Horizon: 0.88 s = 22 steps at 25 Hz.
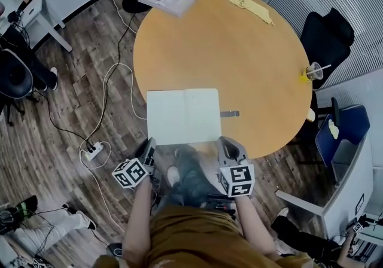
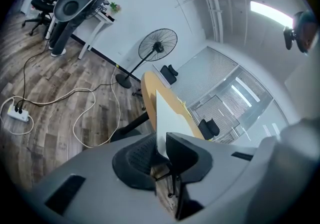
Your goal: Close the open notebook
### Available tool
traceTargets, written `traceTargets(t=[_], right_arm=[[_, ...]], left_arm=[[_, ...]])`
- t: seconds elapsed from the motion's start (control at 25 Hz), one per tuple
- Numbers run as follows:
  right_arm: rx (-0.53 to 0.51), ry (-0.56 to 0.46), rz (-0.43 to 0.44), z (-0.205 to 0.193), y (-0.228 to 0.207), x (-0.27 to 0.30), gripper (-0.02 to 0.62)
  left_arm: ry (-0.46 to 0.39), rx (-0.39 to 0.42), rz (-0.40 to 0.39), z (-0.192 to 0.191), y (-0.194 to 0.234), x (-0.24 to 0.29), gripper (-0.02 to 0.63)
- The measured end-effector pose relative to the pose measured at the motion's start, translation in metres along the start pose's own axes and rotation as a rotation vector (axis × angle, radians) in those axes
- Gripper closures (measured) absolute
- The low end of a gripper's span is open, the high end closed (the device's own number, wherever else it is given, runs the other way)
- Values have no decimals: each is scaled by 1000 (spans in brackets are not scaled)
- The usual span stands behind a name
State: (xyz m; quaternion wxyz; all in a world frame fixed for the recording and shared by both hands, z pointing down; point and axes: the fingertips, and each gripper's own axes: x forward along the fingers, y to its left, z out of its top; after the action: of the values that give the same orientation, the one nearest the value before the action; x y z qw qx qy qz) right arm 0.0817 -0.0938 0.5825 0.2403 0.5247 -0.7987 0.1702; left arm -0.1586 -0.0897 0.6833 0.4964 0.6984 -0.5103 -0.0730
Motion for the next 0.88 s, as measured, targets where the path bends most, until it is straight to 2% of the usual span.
traceTargets(t=[0.2, 0.88], right_arm=[[-1, -14, -7, 4, 2, -6, 584], [0, -79, -80, 16, -15, -42, 584]], left_arm=[[-17, -20, -18, 4, -5, -2, 532], [-58, 10, -89, 22, -36, -12, 560]])
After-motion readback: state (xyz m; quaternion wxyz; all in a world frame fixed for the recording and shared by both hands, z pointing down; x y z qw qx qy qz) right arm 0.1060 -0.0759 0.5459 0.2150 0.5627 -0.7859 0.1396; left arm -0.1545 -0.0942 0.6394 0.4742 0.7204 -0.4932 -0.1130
